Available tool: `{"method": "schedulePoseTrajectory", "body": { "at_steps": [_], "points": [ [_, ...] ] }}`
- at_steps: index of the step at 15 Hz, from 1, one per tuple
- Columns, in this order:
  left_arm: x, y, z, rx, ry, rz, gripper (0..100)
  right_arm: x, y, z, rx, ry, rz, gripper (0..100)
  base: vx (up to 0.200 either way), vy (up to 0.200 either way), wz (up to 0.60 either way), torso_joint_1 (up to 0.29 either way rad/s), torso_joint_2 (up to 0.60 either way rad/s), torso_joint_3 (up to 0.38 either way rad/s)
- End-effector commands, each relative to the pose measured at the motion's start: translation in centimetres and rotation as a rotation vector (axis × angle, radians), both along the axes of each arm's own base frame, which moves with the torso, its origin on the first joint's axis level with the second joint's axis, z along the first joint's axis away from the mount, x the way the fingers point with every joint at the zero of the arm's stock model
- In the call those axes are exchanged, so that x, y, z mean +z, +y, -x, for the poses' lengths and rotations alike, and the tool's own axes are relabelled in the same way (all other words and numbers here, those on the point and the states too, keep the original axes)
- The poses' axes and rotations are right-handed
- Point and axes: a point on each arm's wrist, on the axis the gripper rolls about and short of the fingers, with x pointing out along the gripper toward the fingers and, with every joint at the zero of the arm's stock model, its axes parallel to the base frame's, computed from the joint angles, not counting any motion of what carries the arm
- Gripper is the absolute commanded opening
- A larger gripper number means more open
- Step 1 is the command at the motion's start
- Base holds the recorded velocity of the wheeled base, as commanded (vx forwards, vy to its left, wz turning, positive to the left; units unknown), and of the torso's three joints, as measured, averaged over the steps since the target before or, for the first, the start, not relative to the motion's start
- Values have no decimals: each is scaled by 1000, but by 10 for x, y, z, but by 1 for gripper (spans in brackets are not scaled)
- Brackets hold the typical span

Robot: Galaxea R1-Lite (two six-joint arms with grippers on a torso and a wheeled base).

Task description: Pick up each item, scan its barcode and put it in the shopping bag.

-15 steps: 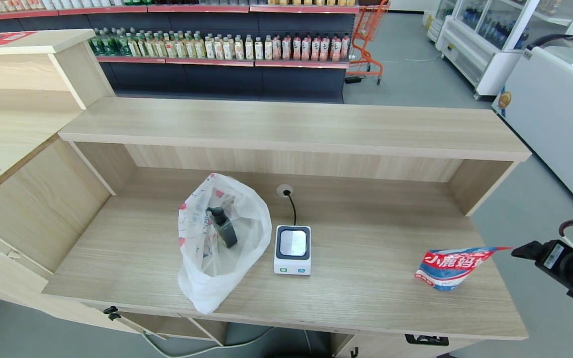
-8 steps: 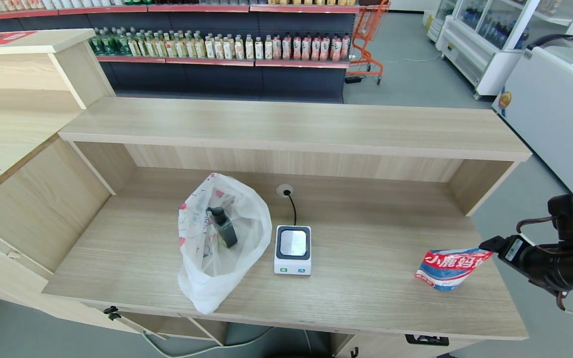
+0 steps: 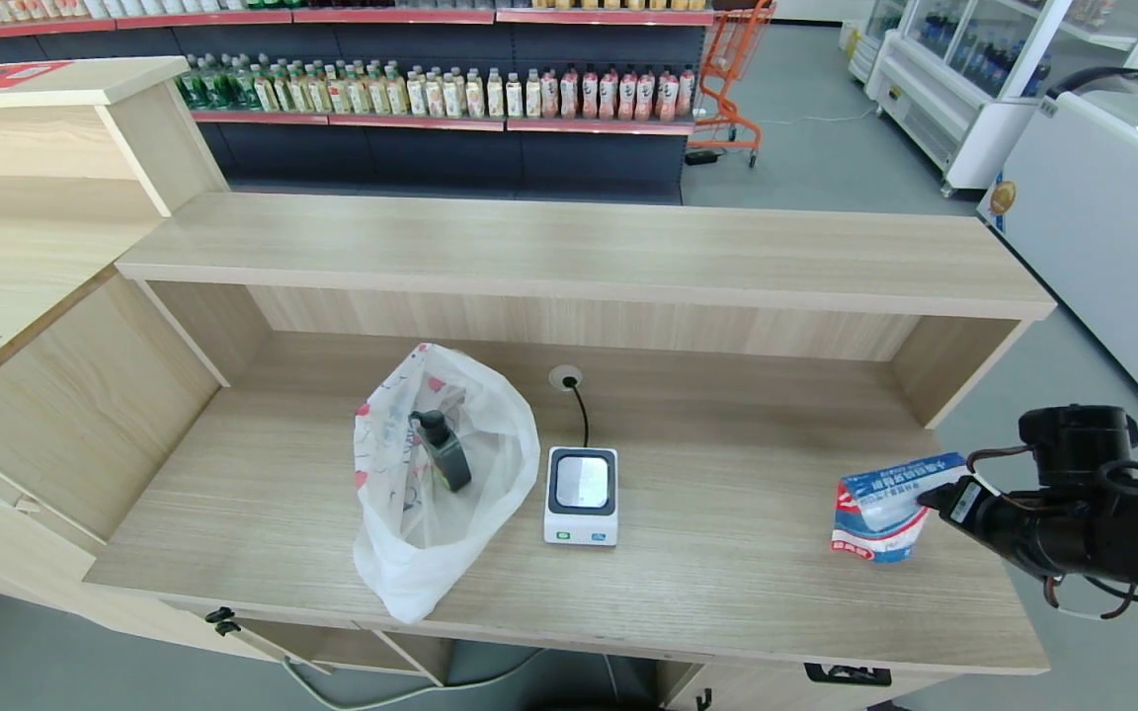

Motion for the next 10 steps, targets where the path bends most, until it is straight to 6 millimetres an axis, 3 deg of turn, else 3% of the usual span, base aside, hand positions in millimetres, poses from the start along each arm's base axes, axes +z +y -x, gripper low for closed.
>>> {"method": "schedulePoseTrajectory", "body": {
  "at_steps": [1, 7, 10],
  "points": [
    [0, 0, 0, 0, 1, 0, 100, -4, 7, -3, 4, 10, 16, 0, 0, 0, 0, 0, 0, 0],
    [0, 0, 0, 0, 0, 0, 100, 22, 11, 16, 36, -51, 60, 0, 0, 0, 0, 0, 0, 0],
    [0, 0, 0, 0, 0, 0, 100, 49, 11, 28, 70, -134, 112, 0, 0, 0, 0, 0, 0, 0]
  ]
}}
